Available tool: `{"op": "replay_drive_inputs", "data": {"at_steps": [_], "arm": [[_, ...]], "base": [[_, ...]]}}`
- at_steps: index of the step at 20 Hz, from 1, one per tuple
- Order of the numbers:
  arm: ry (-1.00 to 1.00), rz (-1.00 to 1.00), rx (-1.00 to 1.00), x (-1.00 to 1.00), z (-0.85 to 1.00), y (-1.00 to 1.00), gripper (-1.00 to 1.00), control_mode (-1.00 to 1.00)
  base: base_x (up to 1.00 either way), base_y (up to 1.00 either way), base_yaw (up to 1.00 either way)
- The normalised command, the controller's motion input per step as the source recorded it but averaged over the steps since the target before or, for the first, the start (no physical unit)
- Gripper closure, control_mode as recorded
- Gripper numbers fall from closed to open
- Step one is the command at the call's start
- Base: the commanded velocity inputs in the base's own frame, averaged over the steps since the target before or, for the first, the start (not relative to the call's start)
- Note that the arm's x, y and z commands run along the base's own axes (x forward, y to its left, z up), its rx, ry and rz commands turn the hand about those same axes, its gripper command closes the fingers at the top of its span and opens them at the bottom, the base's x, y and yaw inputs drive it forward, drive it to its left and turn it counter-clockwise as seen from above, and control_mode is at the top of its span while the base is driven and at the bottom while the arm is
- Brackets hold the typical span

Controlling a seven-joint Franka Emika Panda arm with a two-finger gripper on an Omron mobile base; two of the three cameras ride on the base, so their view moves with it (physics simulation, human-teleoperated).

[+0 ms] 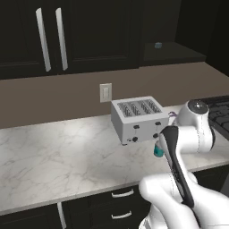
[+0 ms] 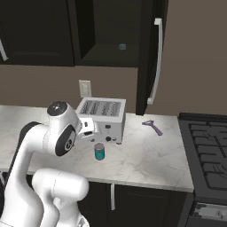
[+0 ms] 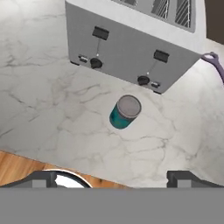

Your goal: Pick the cereal and canned food from the counter and place them in the cabinets closest to them.

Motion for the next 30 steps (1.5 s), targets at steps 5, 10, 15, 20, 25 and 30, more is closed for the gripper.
{"op": "replay_drive_inputs", "data": {"at_steps": [5,10,15,20,25,30], "arm": [[0.00,0.00,0.00,0.22,-0.43,-0.02,-1.00,-1.00],[0.00,0.00,0.00,0.33,-0.38,-0.01,-1.00,-1.00],[0.00,0.00,0.00,0.39,-0.35,-0.02,-1.00,-1.00],[0.02,0.00,0.00,0.45,-0.28,-0.17,-1.00,-1.00],[0.05,0.00,0.00,0.28,-0.11,-0.11,-1.00,-1.00],[0.04,0.00,0.00,0.11,-0.07,0.00,-1.00,-1.00]], "base": [[0.00,0.00,0.00],[0.00,0.00,0.00],[0.00,0.00,0.00],[0.00,0.00,0.00],[0.00,0.00,0.00],[0.00,0.00,0.00]]}}
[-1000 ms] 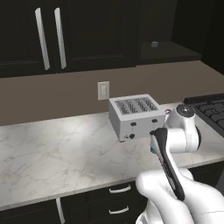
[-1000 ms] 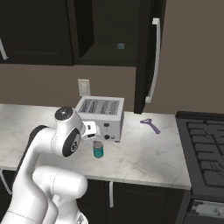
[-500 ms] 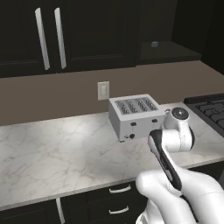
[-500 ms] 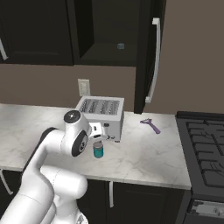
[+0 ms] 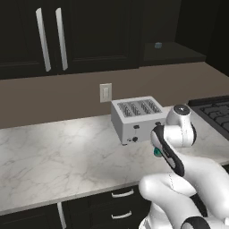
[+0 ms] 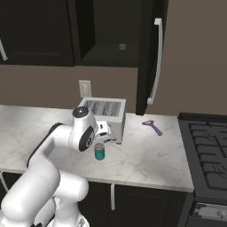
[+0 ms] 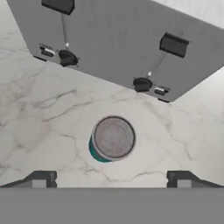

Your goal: Pick the cereal and canned food from the counter and place them in the cabinets closest to them.

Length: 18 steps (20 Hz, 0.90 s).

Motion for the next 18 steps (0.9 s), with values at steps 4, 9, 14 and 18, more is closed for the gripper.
{"op": "replay_drive_inputs", "data": {"at_steps": [4,9,14,18], "arm": [[0.10,0.00,0.00,0.21,-0.26,0.00,-1.00,-1.00],[0.12,0.00,0.00,0.17,-0.39,0.00,-1.00,-1.00],[0.09,0.00,0.00,0.13,-0.42,0.00,-1.00,-1.00],[0.04,0.00,0.00,0.15,-0.31,0.00,-1.00,-1.00]], "base": [[0.00,0.00,0.00],[0.00,0.00,0.00],[0.00,0.00,0.00],[0.00,0.00,0.00]]}}
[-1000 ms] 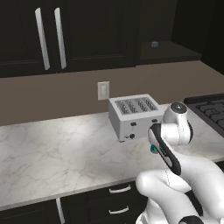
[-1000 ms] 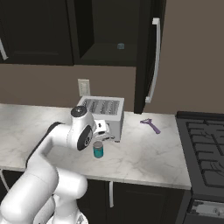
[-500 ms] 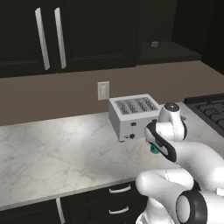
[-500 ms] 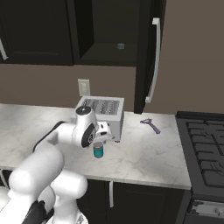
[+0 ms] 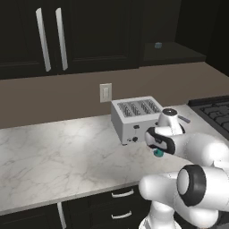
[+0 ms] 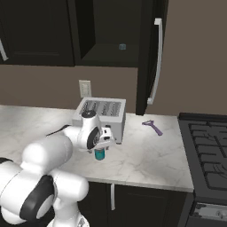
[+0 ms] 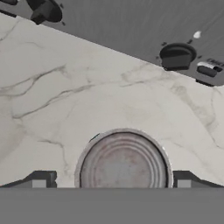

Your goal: Pick the cereal and canned food from the counter and place them in the cabinets closest to them.

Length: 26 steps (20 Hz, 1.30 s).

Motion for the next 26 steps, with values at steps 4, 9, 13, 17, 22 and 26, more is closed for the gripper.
{"op": "replay_drive_inputs", "data": {"at_steps": [4,9,13,17,22,26], "arm": [[0.00,0.00,0.04,0.18,-0.19,0.00,-1.00,-1.00],[0.00,0.00,0.00,0.07,-0.05,0.00,1.00,-1.00],[-0.02,0.00,0.00,-0.01,0.06,0.00,1.00,-1.00],[-0.05,-0.06,0.00,-0.17,0.35,-0.02,1.00,-1.00],[-0.04,-0.08,0.01,-0.17,0.57,-0.02,1.00,-1.00],[0.00,-0.07,0.01,-0.21,0.69,-0.05,1.00,-1.00]], "base": [[0.00,0.00,0.00],[0.00,0.00,0.00],[0.00,0.00,0.00],[0.00,0.00,0.00],[0.00,0.00,0.00],[0.00,0.00,0.00]]}}
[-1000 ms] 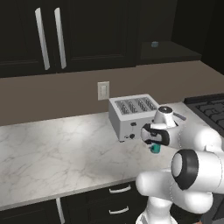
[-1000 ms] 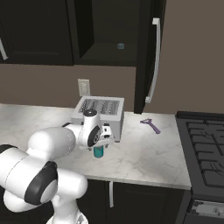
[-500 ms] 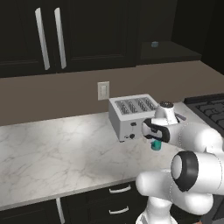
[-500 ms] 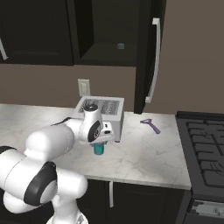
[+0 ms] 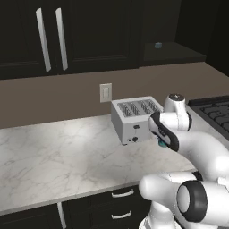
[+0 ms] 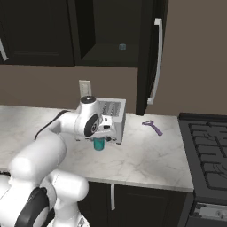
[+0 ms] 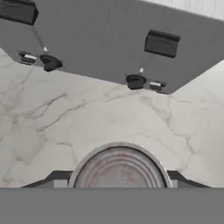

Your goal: Pick the cereal and canned food from the counter and place them in the cabinets closest to them.

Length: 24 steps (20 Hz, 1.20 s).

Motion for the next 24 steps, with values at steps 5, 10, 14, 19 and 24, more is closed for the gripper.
{"op": "replay_drive_inputs", "data": {"at_steps": [5,10,14,19,24], "arm": [[0.00,-0.05,0.04,-0.29,0.76,-0.12,1.00,-1.00],[0.00,-0.01,0.03,-0.52,0.69,-0.14,1.00,-1.00],[0.00,0.00,0.01,-0.75,0.51,-0.06,1.00,-1.00],[-0.04,0.00,0.00,-0.92,0.35,0.00,1.00,-1.00],[-0.21,0.00,0.00,-0.46,0.63,0.02,1.00,-1.00]], "base": [[0.00,0.00,0.00],[0.00,0.00,0.00],[0.00,0.00,0.00],[0.00,0.00,0.00],[0.00,0.00,0.00]]}}
